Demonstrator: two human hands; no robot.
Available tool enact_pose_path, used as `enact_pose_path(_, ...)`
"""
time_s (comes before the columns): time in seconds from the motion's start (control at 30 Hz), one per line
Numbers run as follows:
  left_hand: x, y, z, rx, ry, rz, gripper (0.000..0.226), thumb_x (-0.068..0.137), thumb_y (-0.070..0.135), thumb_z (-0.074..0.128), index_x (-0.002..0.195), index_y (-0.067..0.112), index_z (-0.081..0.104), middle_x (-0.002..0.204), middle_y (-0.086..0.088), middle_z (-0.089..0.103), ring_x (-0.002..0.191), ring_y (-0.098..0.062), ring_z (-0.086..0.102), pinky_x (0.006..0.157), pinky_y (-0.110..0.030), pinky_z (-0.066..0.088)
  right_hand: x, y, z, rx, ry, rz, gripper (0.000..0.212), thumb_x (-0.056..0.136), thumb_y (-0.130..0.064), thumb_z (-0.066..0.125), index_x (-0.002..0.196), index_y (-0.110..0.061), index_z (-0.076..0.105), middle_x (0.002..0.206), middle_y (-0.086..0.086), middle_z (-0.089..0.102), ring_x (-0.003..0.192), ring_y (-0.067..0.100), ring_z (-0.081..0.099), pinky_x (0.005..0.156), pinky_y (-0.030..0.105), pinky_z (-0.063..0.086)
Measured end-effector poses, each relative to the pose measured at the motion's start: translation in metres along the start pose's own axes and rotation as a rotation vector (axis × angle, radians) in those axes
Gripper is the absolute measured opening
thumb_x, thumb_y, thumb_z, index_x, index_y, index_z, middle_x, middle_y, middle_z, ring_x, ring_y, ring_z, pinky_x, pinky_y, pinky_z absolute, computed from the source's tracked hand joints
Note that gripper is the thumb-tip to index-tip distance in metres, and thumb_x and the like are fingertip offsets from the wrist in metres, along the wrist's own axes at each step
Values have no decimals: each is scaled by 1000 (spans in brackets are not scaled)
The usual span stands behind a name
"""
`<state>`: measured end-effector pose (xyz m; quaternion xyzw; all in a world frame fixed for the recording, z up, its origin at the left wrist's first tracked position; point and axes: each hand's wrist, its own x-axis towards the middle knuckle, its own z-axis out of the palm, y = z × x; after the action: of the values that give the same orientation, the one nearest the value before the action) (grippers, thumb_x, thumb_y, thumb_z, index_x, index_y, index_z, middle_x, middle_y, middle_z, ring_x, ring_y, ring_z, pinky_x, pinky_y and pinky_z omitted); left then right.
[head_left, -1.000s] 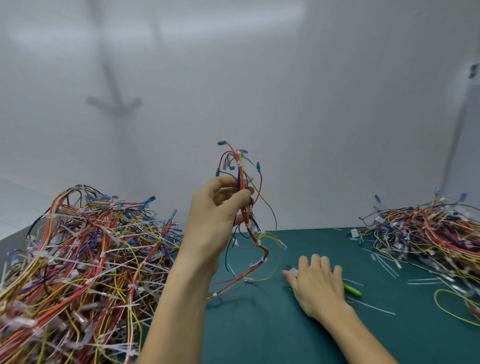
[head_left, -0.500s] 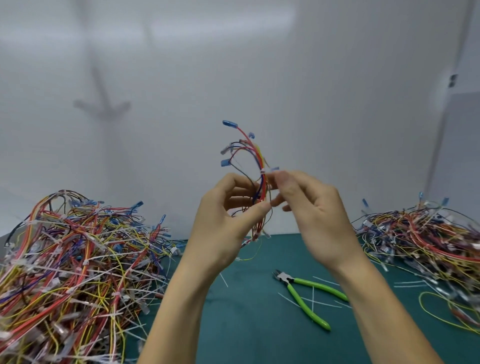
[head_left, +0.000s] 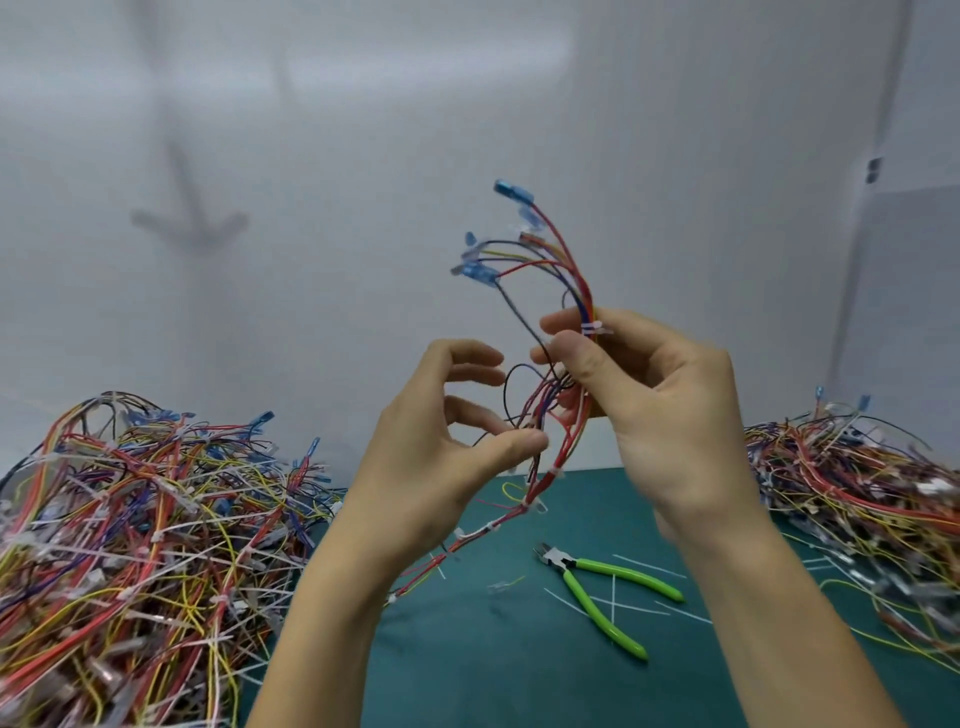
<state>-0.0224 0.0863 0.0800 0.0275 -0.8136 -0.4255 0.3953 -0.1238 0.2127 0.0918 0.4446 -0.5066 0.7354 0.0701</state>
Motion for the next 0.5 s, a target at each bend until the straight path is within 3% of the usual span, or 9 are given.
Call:
enact_pose_path(0.17,-1,-13,-13,239,-25,-78,8,80,25,79,81,32,75,80,25,68,71,0,64,72,-21,50,4,-3,-10,116,64,46,12,93,-13,64,95,-19,73,84,-6,77,82,10,74,60,17,54)
enact_pose_path(0.33,-1,-17,-27,78,-123,-152,11,91,19,66,83,17,73,83,4,77,82,-10,72,73,-22,55,7,-2,-17,175,71,107,17,86,-24,62,98,-18,73,89,-7,77,86,11,74,59,17,53)
enact_pose_path(0.43,-1,-15,-26,-44,-136,-179,16,97,20,55,88,11,65,91,3,77,85,-12,73,77,-23,57,7,1,-19,195,59,148,21,88,-28,60,101,-18,73,89,-5,77,86,10,73,59,15,52)
enact_pose_path(0.5,-1,-14,-23,-25,-132,-179,16,91,31,61,92,17,68,94,6,76,88,-11,71,80,-23,56,8,3,-20,227,54,177,24,87,-31,60,101,-18,74,88,0,77,84,8,72,59,14,51)
